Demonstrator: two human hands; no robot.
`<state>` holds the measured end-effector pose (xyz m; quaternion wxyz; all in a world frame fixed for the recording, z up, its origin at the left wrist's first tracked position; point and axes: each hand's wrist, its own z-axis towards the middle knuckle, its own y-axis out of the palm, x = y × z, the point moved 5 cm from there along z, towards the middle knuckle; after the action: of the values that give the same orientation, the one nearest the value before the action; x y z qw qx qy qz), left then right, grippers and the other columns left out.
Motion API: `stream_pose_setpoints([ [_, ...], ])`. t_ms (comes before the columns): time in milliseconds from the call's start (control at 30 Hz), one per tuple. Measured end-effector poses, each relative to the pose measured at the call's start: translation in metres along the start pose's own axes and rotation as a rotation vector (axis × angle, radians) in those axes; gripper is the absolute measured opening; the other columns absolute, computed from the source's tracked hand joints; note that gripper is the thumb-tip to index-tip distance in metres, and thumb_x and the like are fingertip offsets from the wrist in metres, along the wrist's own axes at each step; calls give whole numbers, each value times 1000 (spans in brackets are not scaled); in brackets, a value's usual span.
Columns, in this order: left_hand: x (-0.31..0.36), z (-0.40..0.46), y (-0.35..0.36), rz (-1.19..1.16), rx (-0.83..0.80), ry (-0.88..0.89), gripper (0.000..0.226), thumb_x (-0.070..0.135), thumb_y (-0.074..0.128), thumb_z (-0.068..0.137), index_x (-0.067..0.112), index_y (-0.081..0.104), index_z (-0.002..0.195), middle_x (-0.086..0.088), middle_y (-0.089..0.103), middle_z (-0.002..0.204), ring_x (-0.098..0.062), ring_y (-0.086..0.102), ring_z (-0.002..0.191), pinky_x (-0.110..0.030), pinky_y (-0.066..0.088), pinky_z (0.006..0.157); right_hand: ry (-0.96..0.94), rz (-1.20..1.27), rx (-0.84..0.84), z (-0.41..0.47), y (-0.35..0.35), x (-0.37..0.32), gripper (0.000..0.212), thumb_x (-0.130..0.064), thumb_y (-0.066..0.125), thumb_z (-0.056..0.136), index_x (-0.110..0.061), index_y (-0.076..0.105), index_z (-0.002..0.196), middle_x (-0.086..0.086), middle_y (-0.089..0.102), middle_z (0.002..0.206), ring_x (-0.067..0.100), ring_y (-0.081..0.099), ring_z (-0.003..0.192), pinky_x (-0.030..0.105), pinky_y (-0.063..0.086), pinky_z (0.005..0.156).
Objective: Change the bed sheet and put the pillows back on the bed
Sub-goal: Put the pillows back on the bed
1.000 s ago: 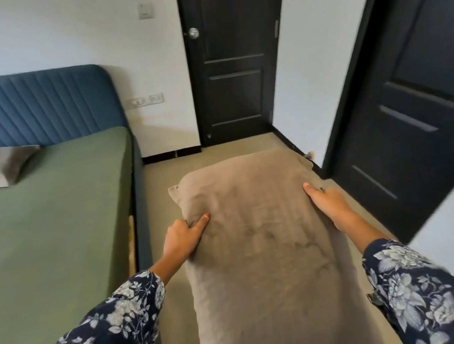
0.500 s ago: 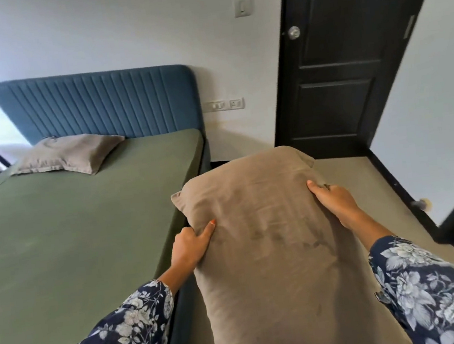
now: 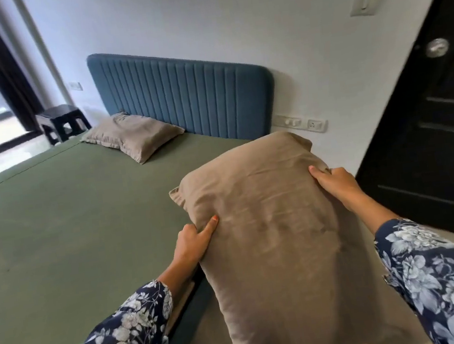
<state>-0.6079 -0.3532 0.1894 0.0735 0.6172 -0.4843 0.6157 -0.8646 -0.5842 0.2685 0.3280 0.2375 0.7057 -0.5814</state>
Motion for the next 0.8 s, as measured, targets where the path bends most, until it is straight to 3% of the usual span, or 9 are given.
stream_pose_setpoints([
  [167, -2, 108, 6, -81, 15, -87, 60, 61, 60, 84, 2, 62, 94, -9, 65, 96, -23, 63, 88, -34, 53, 76, -73, -93, -67, 123, 61, -39, 53, -47, 40, 97, -1, 67, 98, 25, 63, 115, 38, 57, 106, 38, 44, 88],
  [367, 21, 237, 7, -189, -187, -240, 41, 52, 60, 89, 14, 54, 104, 4, 60, 94, -10, 58, 85, -28, 51, 67, -58, -143, -113, 259, 129, -90, 57, -48, 35, 98, -1, 69, 100, 22, 67, 104, 36, 61, 97, 38, 47, 86],
  [567, 47, 343, 7, -231, -180, -294, 45, 52, 58, 90, 13, 54, 113, 5, 60, 99, -11, 58, 90, -26, 50, 64, -108, -182, -138, 376, 177, -148, 56, -48, 34, 98, -3, 67, 95, 22, 67, 103, 38, 62, 95, 40, 49, 86],
  [667, 51, 407, 10, -284, -139, -325, 45, 51, 60, 89, 13, 55, 112, 2, 63, 103, -14, 60, 95, -28, 52, 67, -153, -223, -159, 445, 212, -177, 56, -45, 33, 99, -1, 66, 105, 24, 64, 112, 40, 57, 105, 41, 44, 89],
  [800, 59, 482, 20, -306, -101, -371, 36, 48, 64, 87, 18, 59, 104, 7, 66, 95, -7, 62, 86, -24, 51, 61, -180, -256, -219, 533, 264, -200, 56, -45, 34, 100, 0, 63, 115, 24, 60, 122, 41, 53, 114, 41, 42, 92],
])
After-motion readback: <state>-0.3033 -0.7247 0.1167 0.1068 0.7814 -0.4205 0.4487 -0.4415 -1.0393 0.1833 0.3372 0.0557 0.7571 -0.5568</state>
